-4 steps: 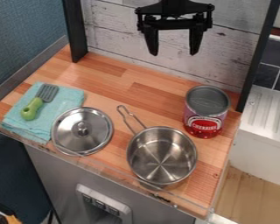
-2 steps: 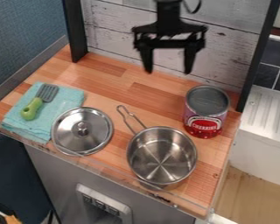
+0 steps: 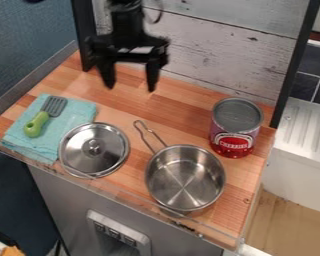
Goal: Move the green spatula on the top left side of the can
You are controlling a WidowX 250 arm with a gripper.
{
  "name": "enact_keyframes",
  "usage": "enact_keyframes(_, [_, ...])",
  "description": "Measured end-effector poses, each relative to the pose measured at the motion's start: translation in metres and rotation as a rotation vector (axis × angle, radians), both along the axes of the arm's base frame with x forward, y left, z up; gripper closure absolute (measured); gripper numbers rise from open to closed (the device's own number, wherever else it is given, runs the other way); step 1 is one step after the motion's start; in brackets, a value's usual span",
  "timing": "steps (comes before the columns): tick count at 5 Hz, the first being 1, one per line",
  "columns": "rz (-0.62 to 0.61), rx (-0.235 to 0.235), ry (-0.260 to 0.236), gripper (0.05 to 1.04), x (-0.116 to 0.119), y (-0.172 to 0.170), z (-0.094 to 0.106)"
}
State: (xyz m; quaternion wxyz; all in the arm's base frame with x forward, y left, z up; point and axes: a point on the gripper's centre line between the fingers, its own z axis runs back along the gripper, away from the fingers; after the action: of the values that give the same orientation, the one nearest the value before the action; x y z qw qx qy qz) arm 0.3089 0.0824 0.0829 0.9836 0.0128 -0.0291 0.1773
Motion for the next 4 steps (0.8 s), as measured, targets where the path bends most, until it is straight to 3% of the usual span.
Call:
enact_keyframes(1, [0.026, 0.074, 0.082, 0.082, -0.018, 0.048, -0.016])
enact_keyframes(2, [0.025, 0.118, 0.118, 0.083, -0.034, 0.084, -0.025])
enact_keyframes(4, [0.046, 0.122, 0.141, 0.082, -0.065, 0.106, -0.044])
